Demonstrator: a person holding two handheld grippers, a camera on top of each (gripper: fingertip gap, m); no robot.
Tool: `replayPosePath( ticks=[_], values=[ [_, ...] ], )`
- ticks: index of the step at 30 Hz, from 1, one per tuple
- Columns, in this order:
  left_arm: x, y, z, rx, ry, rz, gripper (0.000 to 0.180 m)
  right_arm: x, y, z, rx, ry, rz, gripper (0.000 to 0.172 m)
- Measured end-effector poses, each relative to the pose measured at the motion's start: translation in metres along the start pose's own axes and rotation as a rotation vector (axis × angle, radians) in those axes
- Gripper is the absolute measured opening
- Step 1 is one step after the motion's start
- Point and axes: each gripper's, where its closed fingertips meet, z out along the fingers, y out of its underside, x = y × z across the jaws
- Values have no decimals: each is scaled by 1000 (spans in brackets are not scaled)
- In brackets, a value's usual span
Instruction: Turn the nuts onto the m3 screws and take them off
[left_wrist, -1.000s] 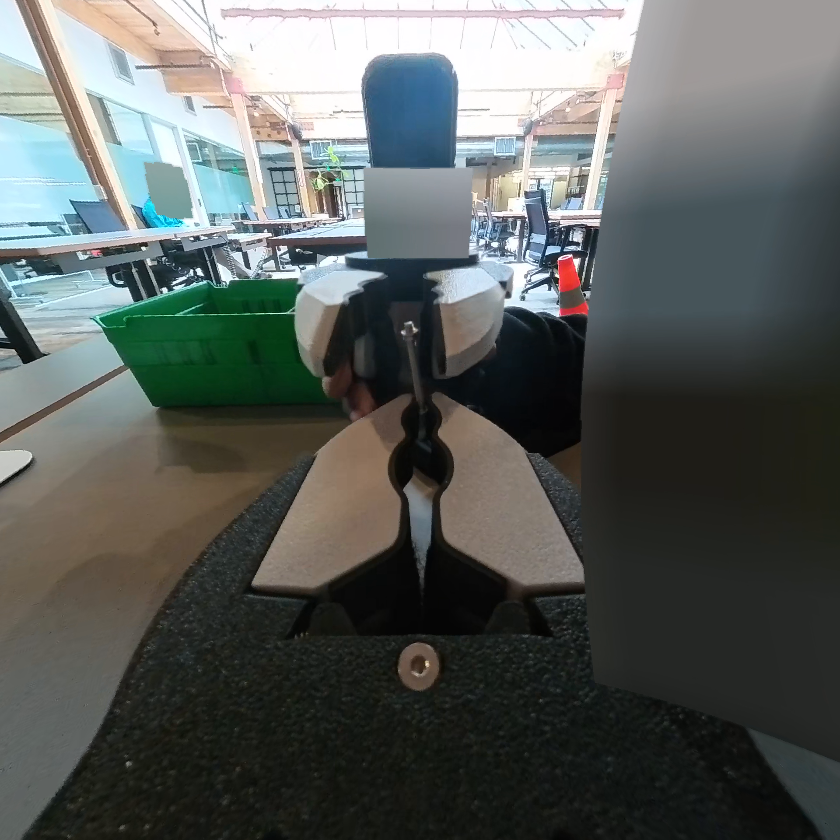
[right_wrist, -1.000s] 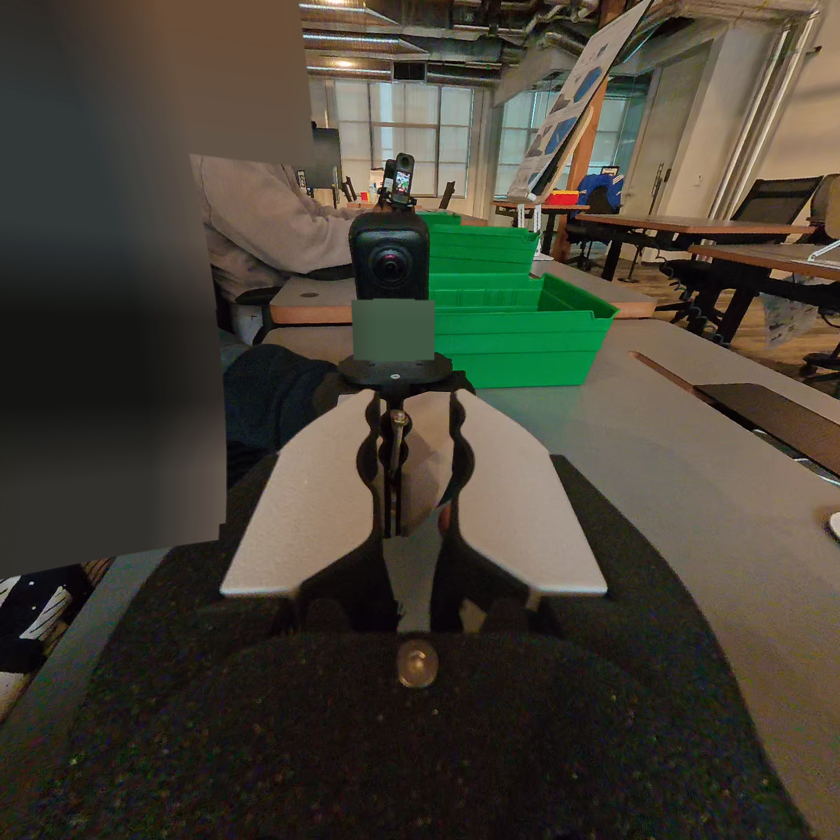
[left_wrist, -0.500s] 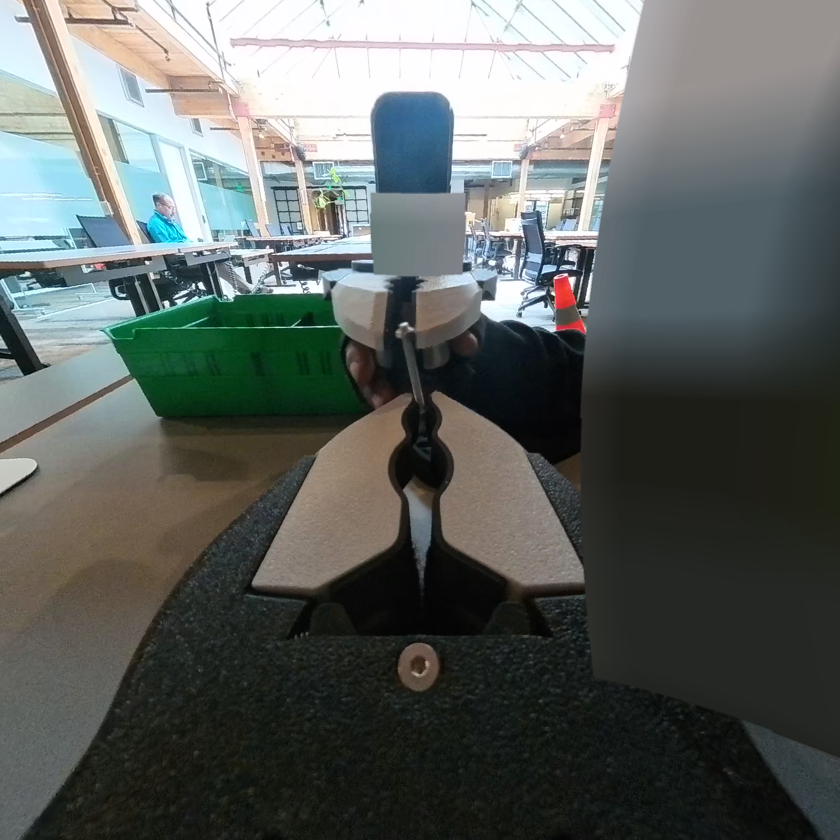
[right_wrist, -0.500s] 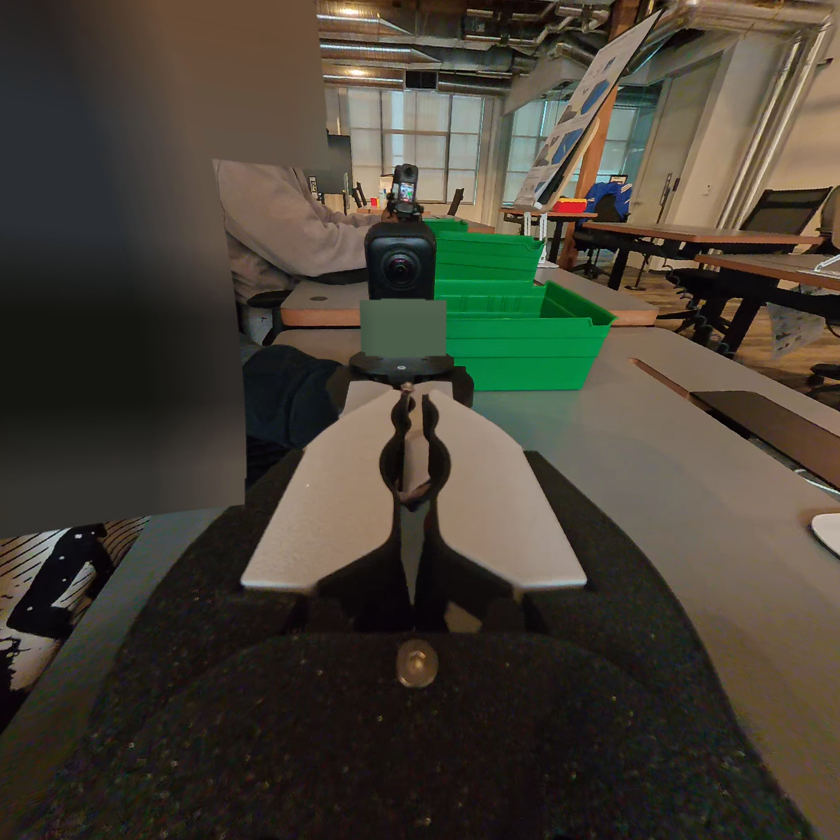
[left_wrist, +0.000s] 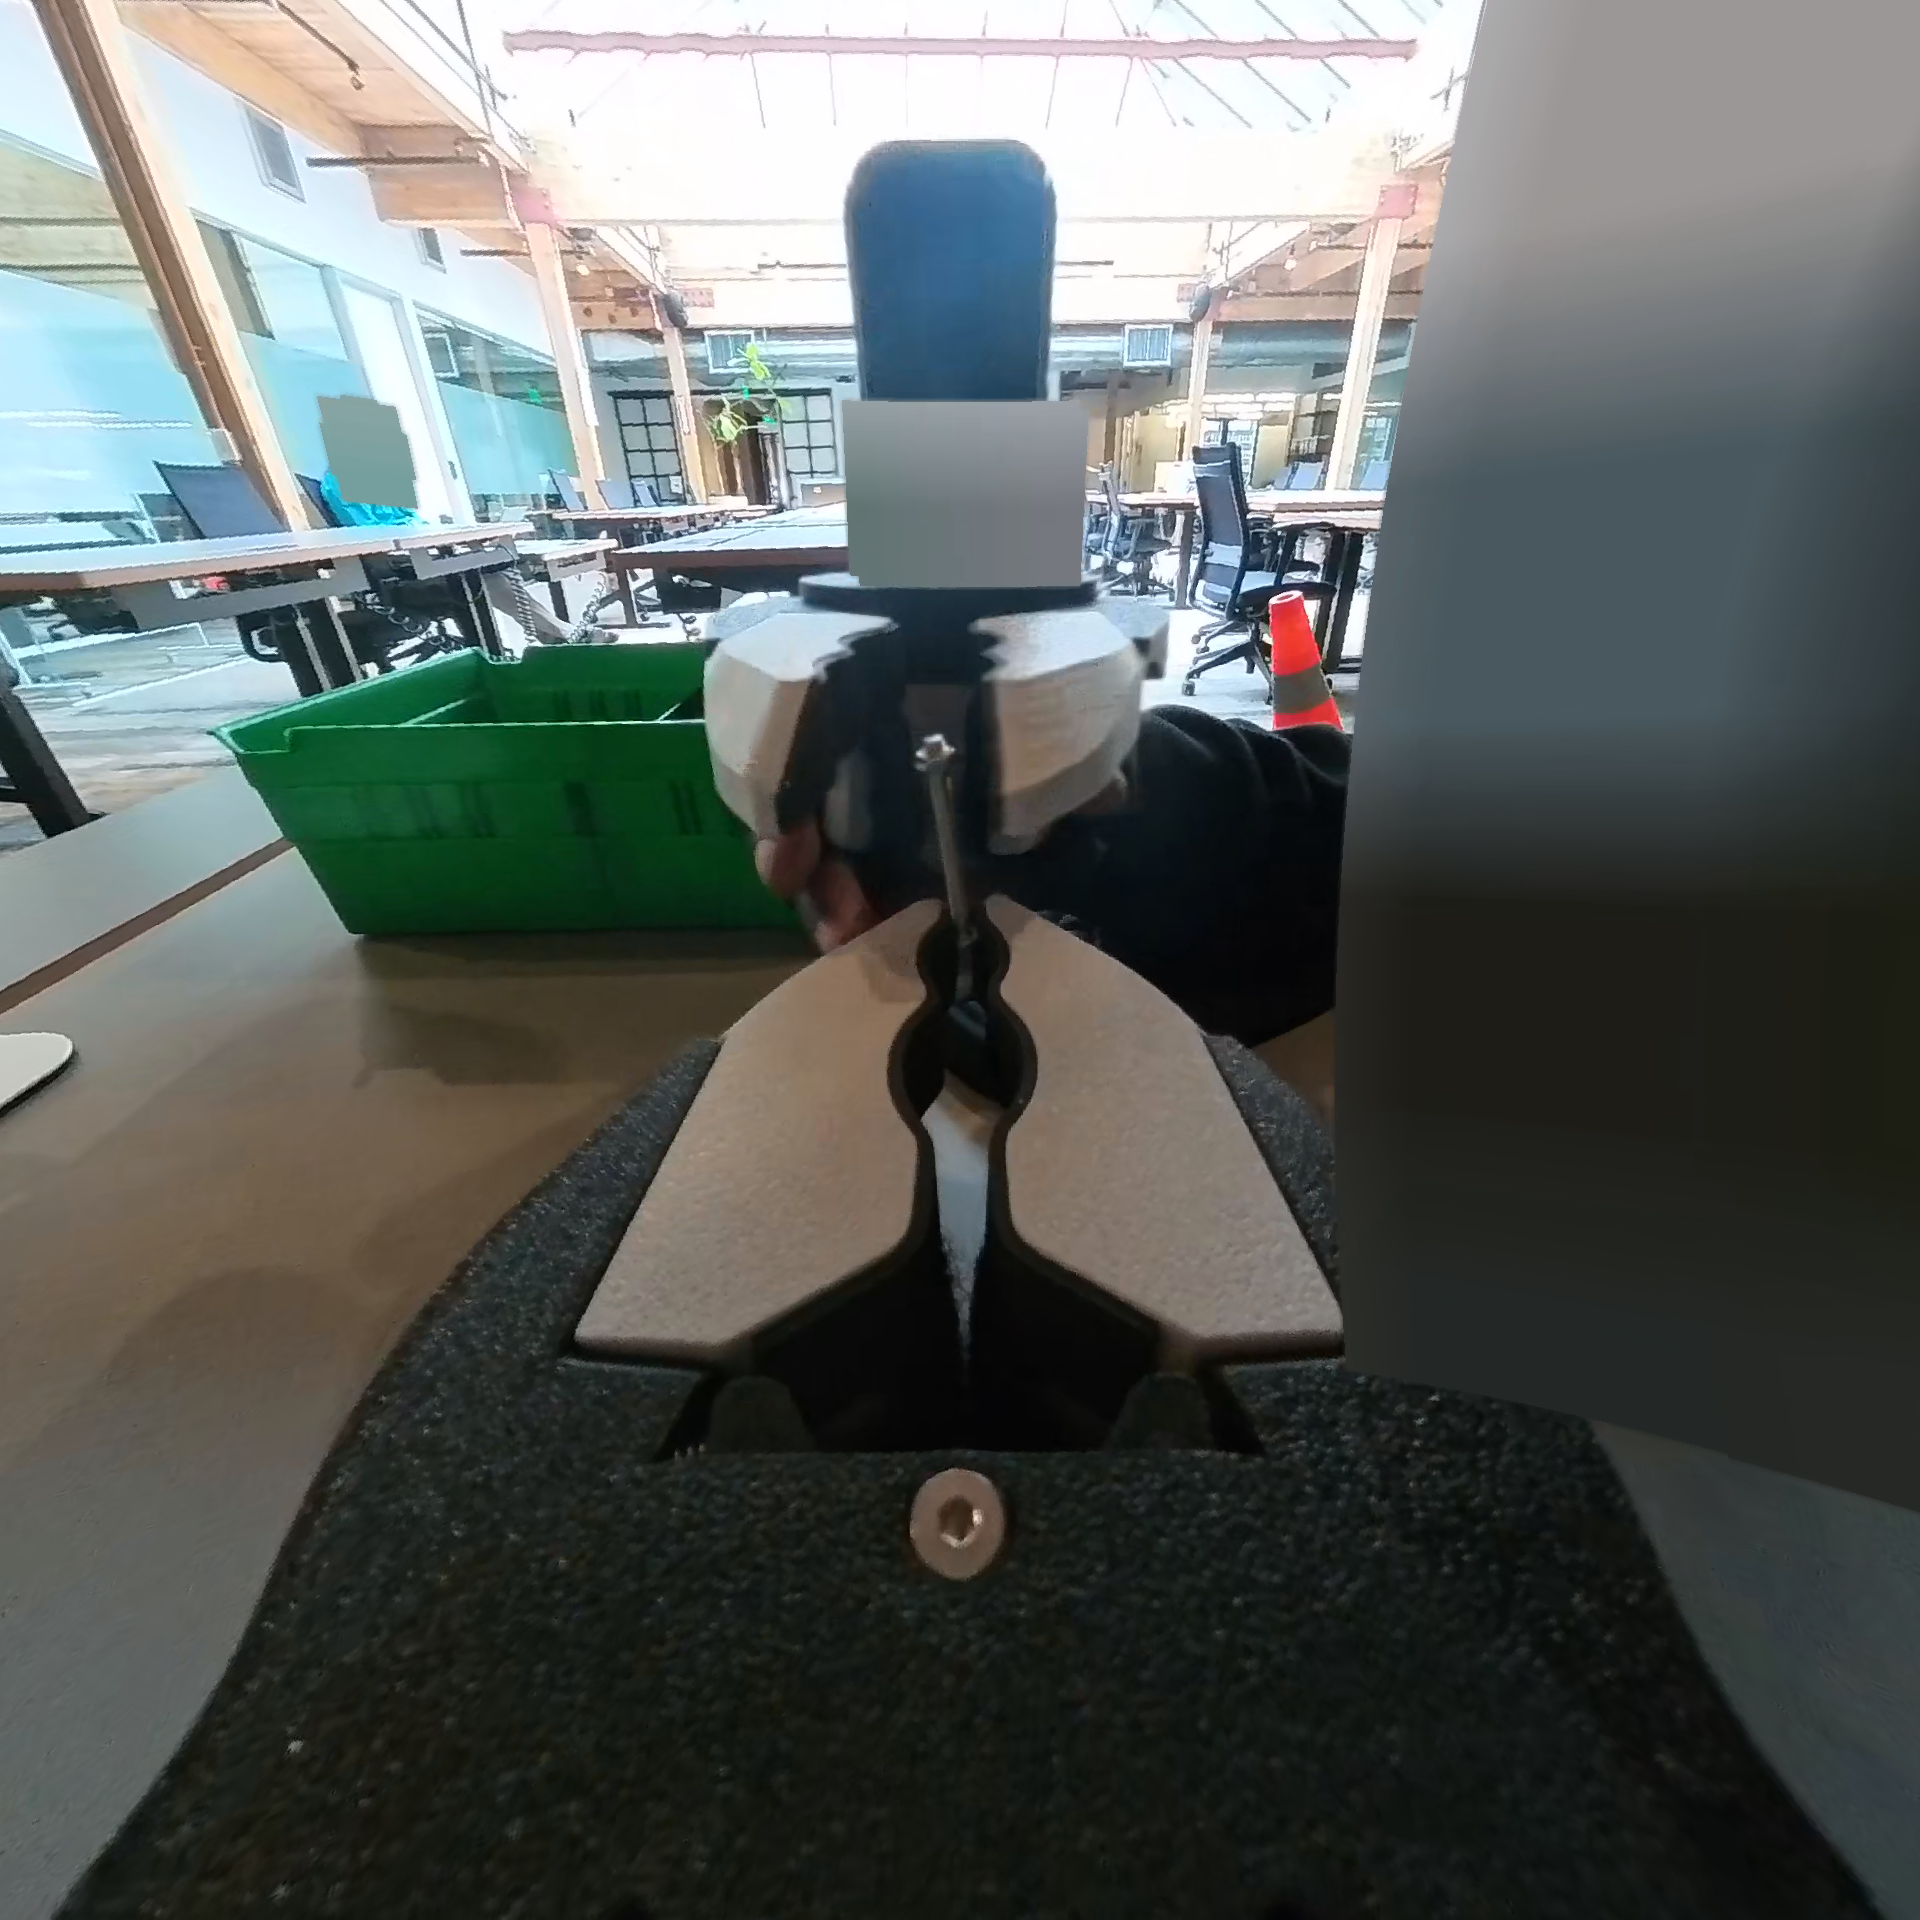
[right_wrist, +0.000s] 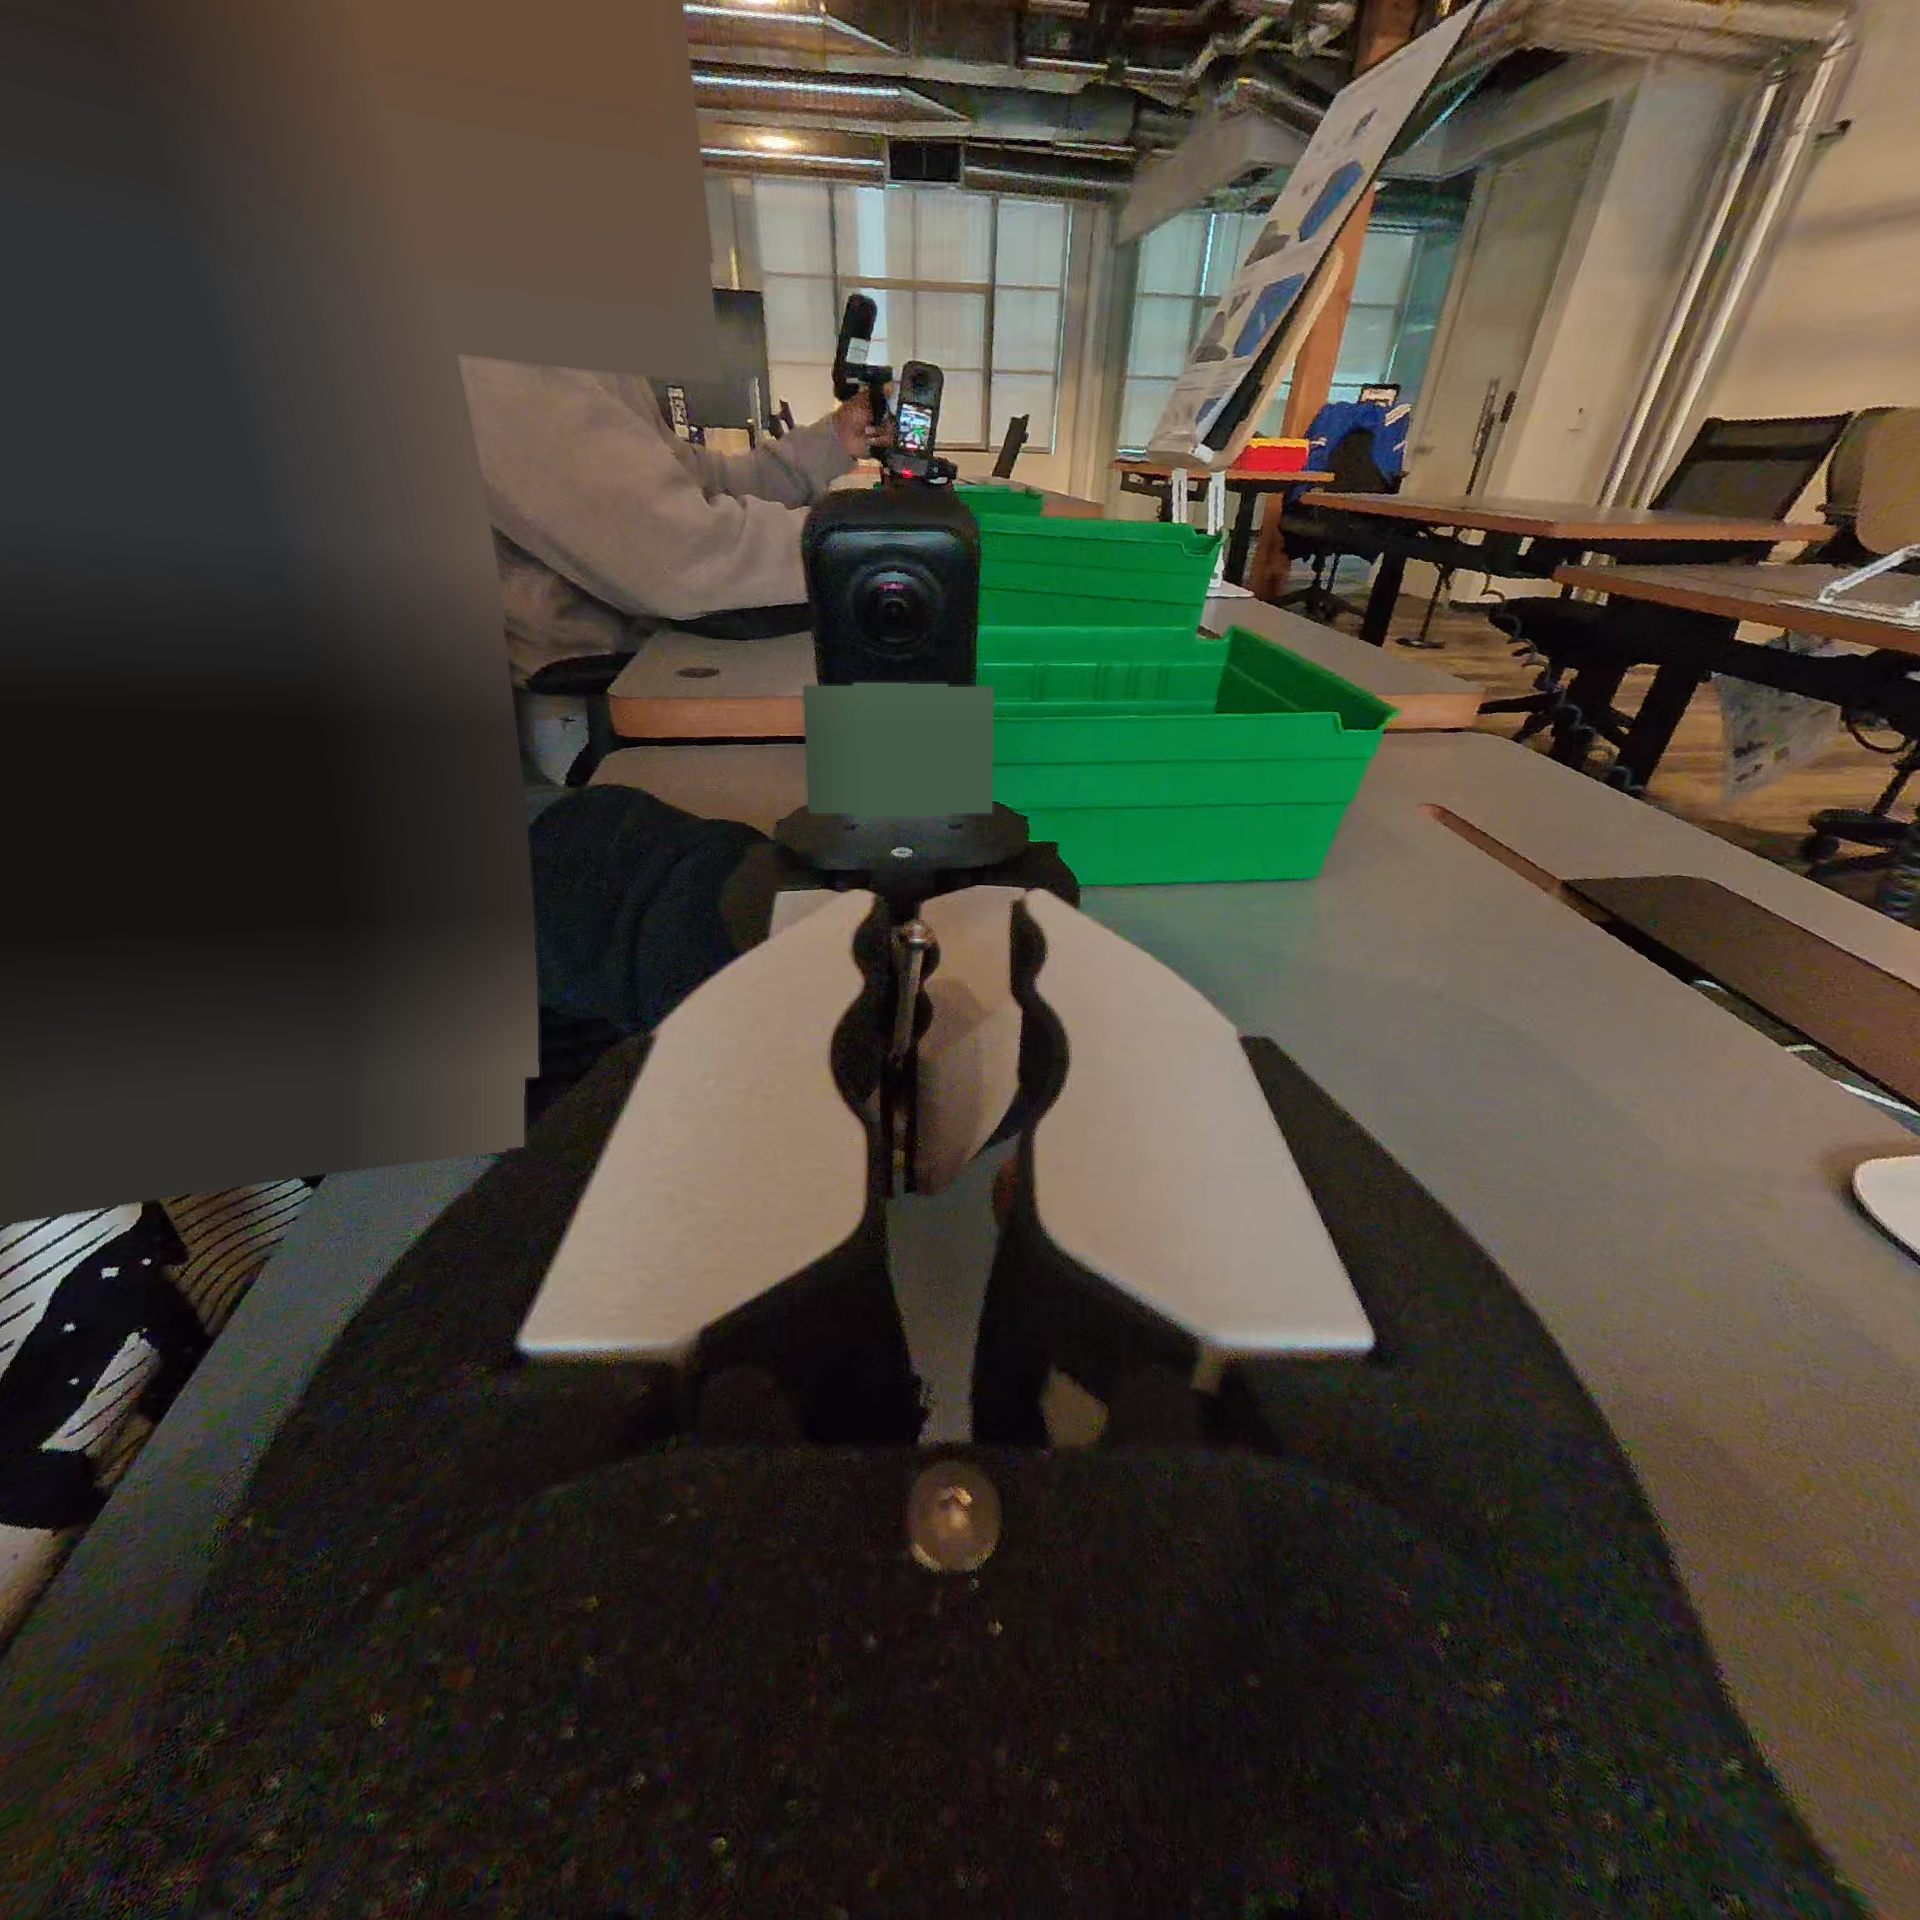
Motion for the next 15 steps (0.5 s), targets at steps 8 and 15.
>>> replayPosePath(
  ticks=[8, 15],
  values=[
    [-1, -5, -3, 23, -3, -3, 1, 0, -6, -13, 15, -37, 4, 7],
    [0, -3, -2, 13, -1, -2, 1, -1, -8, -9, 48, -23, -2, 19]
  ],
)
